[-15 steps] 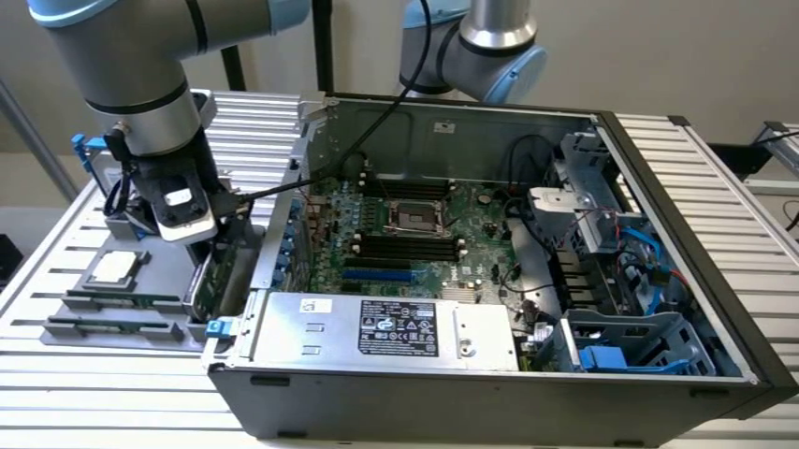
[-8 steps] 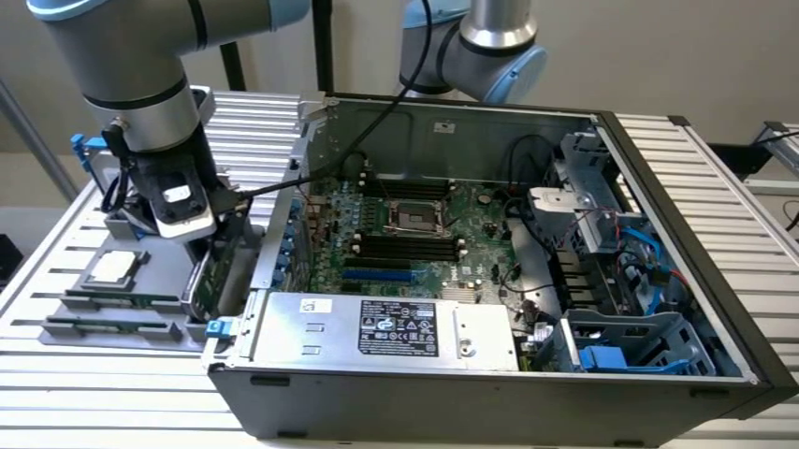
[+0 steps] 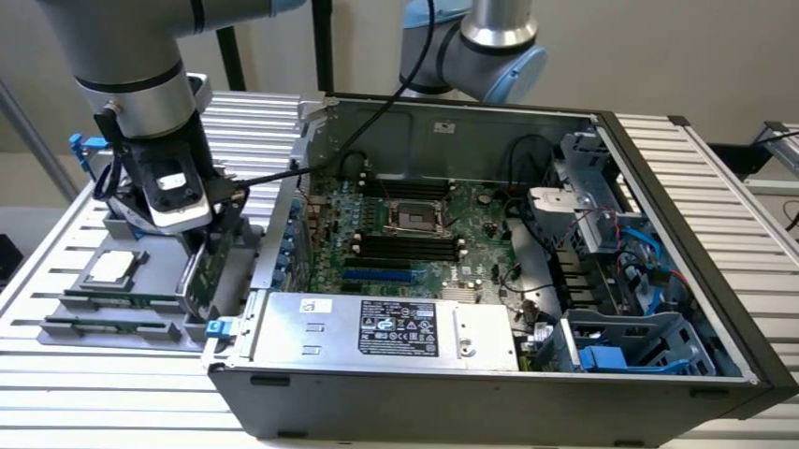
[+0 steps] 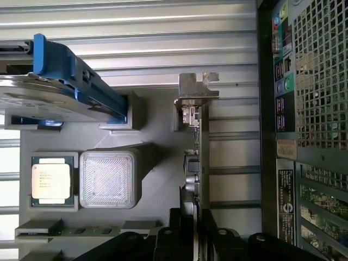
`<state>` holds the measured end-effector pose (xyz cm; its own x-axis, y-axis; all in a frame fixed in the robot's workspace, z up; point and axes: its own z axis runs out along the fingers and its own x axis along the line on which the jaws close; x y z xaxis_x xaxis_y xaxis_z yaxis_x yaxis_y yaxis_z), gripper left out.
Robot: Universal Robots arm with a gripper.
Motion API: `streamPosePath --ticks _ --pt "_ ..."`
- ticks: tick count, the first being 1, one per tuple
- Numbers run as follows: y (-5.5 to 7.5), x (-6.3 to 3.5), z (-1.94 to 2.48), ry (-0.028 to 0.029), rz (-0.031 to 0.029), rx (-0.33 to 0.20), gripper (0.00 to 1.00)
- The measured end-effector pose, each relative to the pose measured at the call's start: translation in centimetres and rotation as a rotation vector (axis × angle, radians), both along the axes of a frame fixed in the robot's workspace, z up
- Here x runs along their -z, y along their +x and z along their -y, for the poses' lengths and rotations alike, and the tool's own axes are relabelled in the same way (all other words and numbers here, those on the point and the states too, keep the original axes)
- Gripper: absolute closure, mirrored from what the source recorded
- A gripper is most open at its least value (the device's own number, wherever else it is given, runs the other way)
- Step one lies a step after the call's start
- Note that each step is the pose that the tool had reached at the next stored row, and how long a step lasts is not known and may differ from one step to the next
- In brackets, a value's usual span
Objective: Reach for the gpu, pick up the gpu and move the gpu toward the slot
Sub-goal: 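Pick up the gpu and move the gpu toward the slot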
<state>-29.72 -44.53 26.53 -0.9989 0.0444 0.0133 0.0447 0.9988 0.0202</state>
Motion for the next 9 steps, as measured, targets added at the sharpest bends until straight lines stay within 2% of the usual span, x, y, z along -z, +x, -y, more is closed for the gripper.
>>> streamPosePath --ticks 5,9 --pt "0.0 -1.98 0.00 -0.0001 -0.0053 0.000 0.73" --pt "0.1 -3.79 0.00 0.0000 -0.0068 0.000 0.73"
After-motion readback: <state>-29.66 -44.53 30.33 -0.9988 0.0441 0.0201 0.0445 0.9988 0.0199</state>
